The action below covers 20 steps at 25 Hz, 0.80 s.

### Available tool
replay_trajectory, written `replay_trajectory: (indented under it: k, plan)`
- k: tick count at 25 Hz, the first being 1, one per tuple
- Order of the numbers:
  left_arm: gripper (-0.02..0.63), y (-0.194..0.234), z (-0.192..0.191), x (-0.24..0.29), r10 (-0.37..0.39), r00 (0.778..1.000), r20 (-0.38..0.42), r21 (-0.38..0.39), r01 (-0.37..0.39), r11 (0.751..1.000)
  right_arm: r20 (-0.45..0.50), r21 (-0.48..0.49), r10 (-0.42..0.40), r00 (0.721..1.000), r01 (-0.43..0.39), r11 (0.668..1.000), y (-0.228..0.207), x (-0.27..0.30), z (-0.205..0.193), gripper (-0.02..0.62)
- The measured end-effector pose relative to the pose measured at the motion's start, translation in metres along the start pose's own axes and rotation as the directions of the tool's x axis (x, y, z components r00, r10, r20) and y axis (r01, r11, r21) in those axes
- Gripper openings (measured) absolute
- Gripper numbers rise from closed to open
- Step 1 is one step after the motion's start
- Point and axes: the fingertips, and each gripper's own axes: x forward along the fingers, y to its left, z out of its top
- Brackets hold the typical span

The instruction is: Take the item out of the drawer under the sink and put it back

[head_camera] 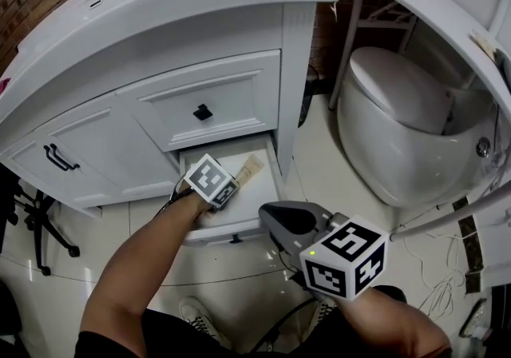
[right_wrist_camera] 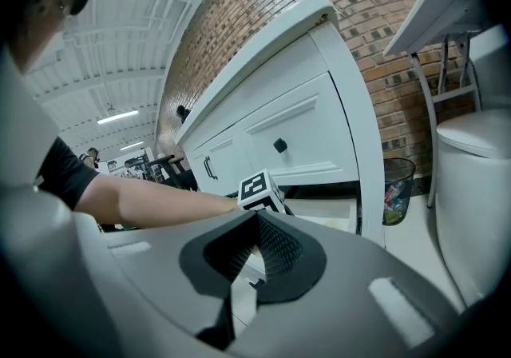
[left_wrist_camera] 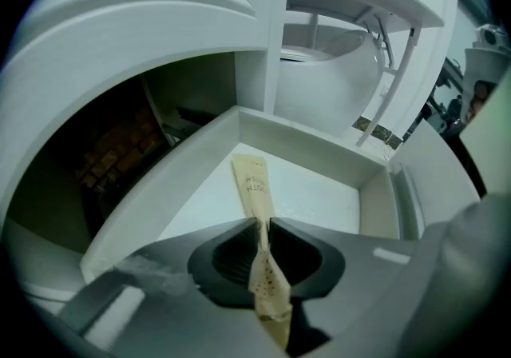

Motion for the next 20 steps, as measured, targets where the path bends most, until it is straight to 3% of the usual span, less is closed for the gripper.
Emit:
replay_trajectory:
  k: [8, 13, 16, 20]
  plan:
    - [0.034, -0.003, 0.005, -0.014, 0.022, 0.999, 0.031, 0.001, -0.022, 1.0, -0.002, 0.013, -0.01, 1.0, 0.01, 1.0, -0.006, 0.0, -0.001, 0.003]
    - [0.034, -0.007, 0.022, -0.052, 0.049, 0.991, 0.127, 0.022, -0.052, 0.998, 0.002, 0.017, -0.017, 1.0, 0.017, 1.0, -0.008, 0.004, 0.0, 0.003]
    - [0.034, -0.012, 0.032, -0.086, 0.06, 0.974, 0.221, 0.001, -0.061, 0.998, 0.001, 0.011, -0.009, 1.0, 0.009, 1.0, -0.005, 0.01, -0.001, 0.003]
    - [0.034, -0.024, 0.029, -0.134, 0.078, 0.932, 0.353, -0.05, -0.065, 0.997, -0.004, -0.003, -0.003, 1.0, 0.003, 1.0, 0.0, 0.014, -0.003, 0.003]
